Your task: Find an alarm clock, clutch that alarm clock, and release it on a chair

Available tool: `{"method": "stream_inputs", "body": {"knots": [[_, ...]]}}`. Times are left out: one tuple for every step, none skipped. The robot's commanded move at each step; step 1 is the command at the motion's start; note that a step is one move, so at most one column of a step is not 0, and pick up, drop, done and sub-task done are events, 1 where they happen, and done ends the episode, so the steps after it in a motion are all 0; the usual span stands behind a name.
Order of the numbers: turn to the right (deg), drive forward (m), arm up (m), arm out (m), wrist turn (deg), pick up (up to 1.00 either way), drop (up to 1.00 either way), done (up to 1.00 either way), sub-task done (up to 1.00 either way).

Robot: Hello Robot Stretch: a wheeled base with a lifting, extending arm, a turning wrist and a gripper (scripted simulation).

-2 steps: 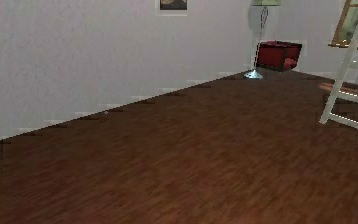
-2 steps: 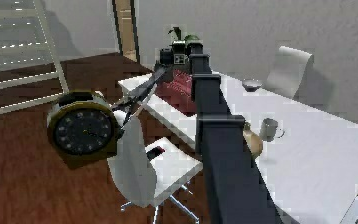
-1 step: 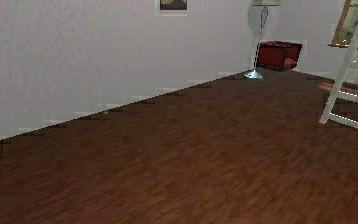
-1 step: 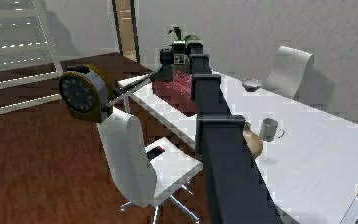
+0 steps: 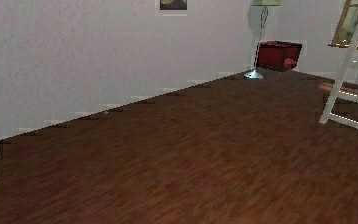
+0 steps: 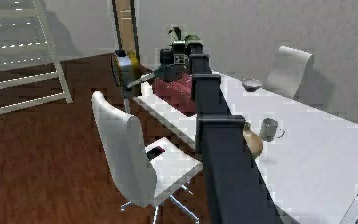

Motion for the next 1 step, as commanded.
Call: {"method": "stream_inputs", "body": {"knots": [[0.0, 0.0, 0.0, 0.0, 24.0, 0.0, 0.0, 0.0, 0.0]]}}
